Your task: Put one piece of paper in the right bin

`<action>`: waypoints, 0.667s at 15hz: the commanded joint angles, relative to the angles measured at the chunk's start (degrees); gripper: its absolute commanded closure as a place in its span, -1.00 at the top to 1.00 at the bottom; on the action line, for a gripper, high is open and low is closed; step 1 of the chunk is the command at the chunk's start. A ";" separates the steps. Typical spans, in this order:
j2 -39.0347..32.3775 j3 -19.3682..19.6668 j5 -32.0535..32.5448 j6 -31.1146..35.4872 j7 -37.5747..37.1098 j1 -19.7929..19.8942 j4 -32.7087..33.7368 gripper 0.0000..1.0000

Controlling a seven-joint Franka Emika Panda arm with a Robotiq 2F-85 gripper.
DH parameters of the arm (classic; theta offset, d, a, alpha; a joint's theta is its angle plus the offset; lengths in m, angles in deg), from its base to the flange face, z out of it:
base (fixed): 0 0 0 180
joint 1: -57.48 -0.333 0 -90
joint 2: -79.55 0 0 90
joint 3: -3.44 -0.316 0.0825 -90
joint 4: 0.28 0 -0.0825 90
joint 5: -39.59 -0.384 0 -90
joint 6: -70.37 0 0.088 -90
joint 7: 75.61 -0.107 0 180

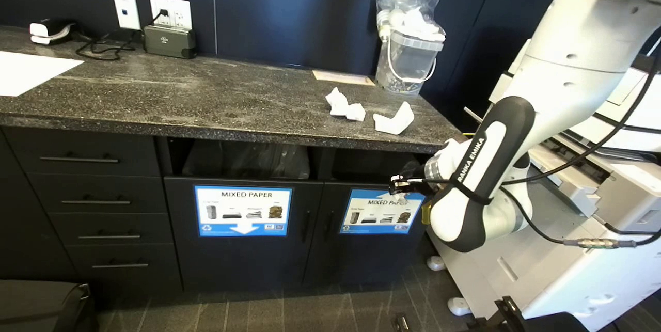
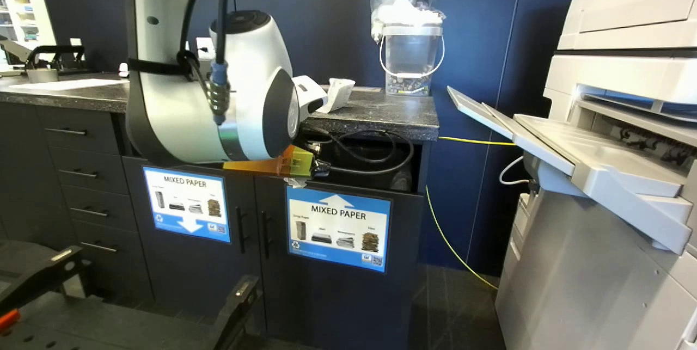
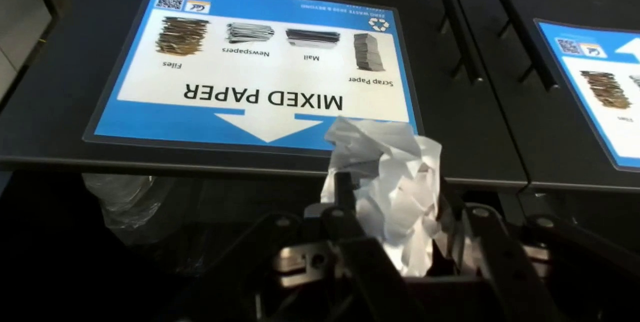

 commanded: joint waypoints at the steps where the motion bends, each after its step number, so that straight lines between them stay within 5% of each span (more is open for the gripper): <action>1: -7.43 -4.25 -3.82 4.33 7.45 4.11 6.67 -0.68; 10: -21.68 -7.77 -1.42 16.62 8.64 10.53 21.70 -0.67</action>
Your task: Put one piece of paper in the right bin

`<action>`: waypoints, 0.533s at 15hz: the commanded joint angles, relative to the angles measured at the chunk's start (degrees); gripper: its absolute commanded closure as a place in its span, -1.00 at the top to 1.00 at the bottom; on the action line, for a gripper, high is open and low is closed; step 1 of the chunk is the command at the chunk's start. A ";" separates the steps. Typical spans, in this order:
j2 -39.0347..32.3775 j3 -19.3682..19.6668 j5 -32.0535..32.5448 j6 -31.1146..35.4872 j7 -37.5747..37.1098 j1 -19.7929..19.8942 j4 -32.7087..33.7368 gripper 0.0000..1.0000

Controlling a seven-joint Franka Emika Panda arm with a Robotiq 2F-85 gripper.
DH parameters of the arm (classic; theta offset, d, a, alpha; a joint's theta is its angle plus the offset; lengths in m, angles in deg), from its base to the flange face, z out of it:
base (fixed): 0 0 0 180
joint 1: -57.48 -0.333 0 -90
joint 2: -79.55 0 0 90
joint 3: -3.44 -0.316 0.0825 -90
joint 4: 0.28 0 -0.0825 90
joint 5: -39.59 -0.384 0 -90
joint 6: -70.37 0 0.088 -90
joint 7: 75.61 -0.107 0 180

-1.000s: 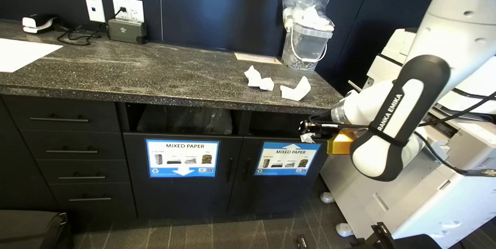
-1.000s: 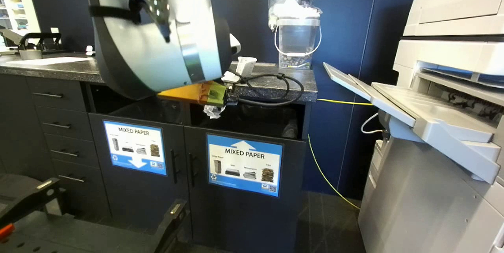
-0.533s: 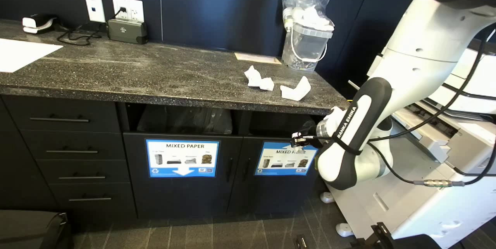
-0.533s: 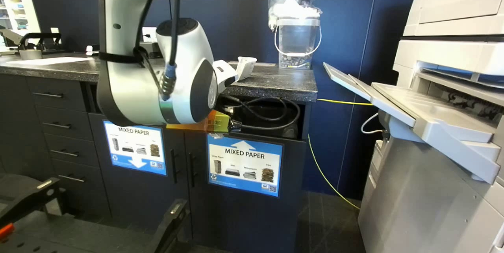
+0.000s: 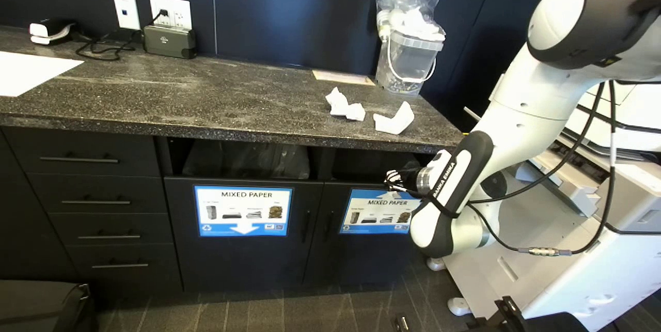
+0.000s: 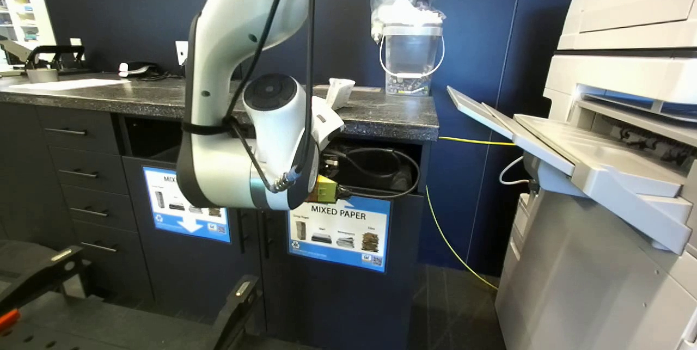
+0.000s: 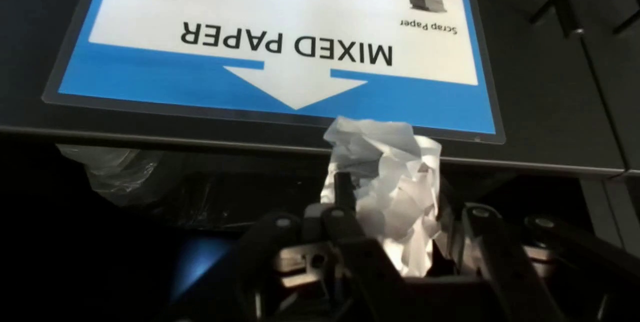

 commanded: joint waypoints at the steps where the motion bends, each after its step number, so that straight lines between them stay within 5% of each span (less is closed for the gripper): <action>1: -6.58 -1.38 1.01 5.76 0.65 2.44 8.35 -0.67; 8: -9.35 -1.05 6.86 2.67 -1.29 4.90 19.97 -0.67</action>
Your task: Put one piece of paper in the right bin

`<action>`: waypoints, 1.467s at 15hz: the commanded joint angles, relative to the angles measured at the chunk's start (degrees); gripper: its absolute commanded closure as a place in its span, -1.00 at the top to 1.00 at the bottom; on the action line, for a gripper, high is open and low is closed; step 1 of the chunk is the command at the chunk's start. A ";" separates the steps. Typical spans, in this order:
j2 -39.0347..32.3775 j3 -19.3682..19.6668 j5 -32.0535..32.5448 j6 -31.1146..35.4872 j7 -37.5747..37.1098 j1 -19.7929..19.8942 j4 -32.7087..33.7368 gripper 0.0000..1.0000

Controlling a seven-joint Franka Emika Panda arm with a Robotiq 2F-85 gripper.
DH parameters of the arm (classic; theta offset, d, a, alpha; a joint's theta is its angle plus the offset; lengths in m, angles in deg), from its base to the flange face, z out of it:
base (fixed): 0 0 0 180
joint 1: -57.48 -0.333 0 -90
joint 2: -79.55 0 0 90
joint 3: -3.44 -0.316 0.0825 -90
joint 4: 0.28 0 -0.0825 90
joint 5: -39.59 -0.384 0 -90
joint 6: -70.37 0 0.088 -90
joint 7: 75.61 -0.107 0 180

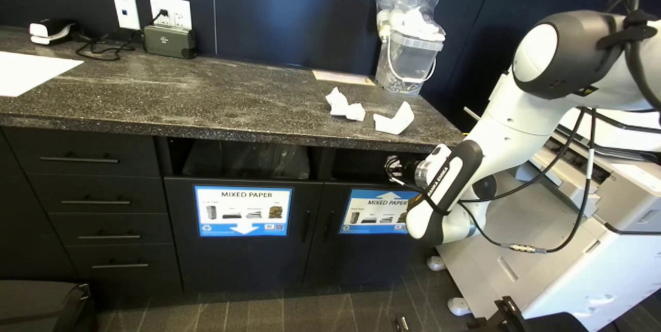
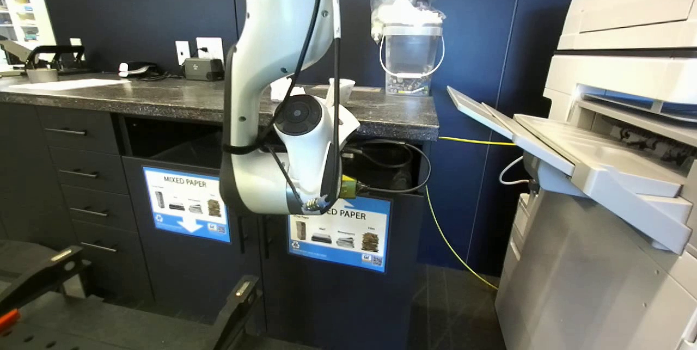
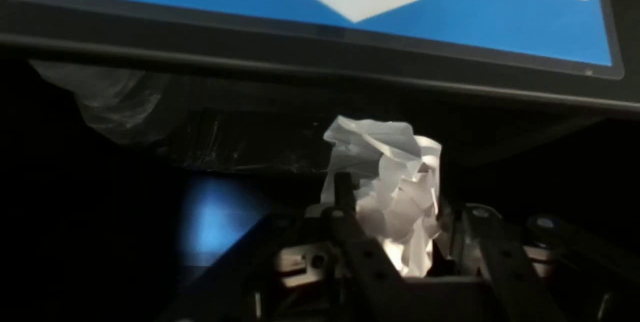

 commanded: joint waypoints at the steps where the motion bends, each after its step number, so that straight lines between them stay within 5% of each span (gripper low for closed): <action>1: -2.15 -0.87 4.97 -1.60 -1.65 2.43 8.10 -0.67; 8: -4.86 -3.78 11.61 -11.77 -5.34 5.44 16.30 -0.67; 22: -10.24 -5.77 10.18 -11.35 -4.66 6.38 20.95 -0.67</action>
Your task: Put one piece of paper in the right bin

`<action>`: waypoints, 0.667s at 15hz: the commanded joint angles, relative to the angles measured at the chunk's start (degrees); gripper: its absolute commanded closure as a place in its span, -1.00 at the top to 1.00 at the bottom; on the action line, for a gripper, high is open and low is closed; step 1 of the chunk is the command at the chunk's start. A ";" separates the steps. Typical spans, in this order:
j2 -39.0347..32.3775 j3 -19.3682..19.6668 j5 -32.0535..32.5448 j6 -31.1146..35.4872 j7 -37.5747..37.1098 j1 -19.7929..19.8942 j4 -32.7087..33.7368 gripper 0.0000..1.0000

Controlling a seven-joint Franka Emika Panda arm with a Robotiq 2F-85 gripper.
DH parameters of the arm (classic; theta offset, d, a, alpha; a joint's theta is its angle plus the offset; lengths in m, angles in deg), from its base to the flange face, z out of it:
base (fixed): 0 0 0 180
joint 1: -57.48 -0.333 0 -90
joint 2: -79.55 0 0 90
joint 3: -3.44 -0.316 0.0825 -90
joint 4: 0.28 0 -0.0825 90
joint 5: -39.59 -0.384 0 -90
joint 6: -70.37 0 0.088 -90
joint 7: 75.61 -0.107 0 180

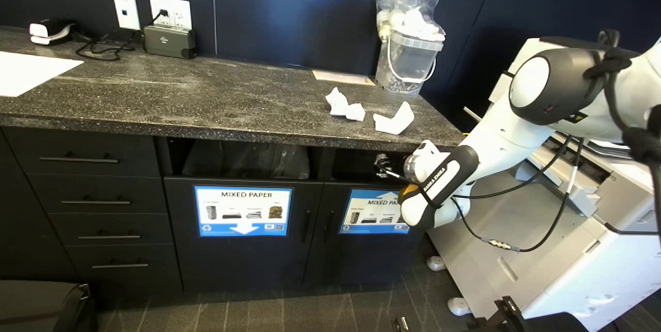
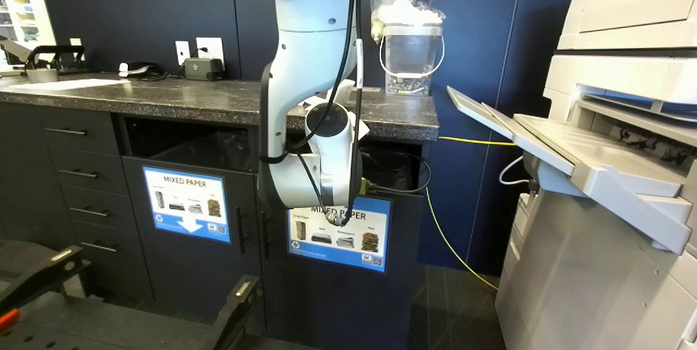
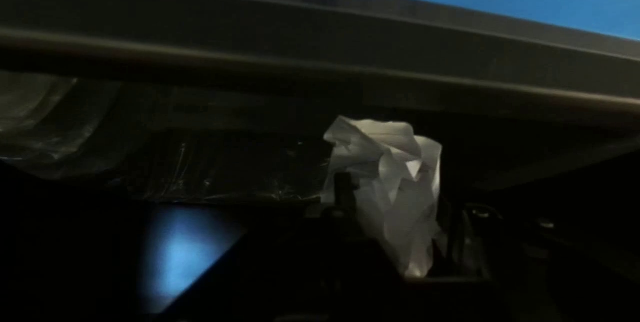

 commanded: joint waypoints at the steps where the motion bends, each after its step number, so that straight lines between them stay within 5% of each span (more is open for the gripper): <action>1: -2.25 -0.87 -0.10 1.65 -0.33 0.61 2.91 -0.67; 5: -2.87 -1.37 1.42 1.41 -1.25 1.33 3.61 -0.65; 6: -3.04 -1.70 2.17 1.15 -1.79 1.65 3.78 0.28; 10: -3.18 -1.68 1.75 1.12 -2.01 1.53 3.89 0.74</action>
